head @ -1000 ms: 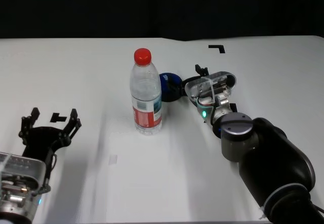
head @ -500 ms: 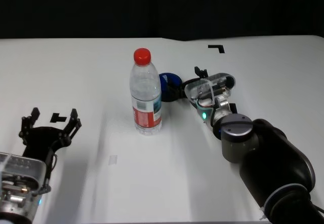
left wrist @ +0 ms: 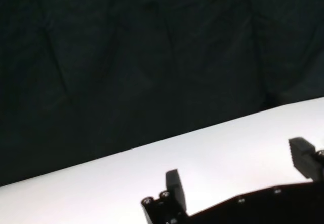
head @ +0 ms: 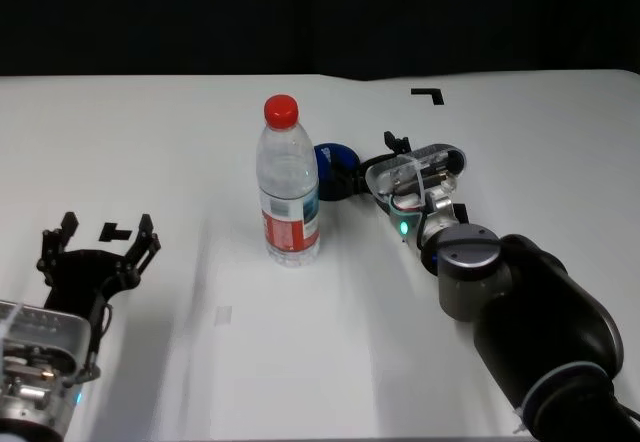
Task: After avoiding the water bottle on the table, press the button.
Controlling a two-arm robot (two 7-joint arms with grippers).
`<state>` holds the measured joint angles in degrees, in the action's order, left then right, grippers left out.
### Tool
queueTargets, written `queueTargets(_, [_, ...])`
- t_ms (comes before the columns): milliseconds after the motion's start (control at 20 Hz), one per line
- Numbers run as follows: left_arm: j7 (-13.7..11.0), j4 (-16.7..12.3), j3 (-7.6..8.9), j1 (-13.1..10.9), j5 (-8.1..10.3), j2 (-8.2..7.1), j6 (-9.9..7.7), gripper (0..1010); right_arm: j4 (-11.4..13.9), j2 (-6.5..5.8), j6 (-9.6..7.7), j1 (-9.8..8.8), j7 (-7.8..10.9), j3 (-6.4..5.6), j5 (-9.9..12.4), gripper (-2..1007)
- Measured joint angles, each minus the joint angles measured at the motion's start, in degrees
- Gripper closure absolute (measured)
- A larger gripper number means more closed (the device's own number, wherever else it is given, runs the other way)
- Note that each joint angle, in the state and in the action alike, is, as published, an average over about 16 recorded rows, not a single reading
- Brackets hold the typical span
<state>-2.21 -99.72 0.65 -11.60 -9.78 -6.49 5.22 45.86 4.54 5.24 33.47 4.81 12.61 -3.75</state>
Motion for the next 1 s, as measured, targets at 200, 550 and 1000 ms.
queueTargets(200, [0.0, 0.0, 0.0, 0.0, 0.0, 0.0, 0.0, 7, 1.7, -0.15, -0.09, -0.67, 0.07, -0.28, 0.4, 2])
queueTargets(550, [0.0, 0.0, 0.0, 0.0, 0.0, 0.0, 0.0, 7, 6.7, -0.57, -0.4, -2.78, 0.07, -0.77, 1.1, 2])
queueTargets(1000, [0.0, 0.0, 0.0, 0.0, 0.0, 0.0, 0.0, 7, 14.7, -1.51, -1.29, -6.83, -0.07, -1.45, 2.1, 2])
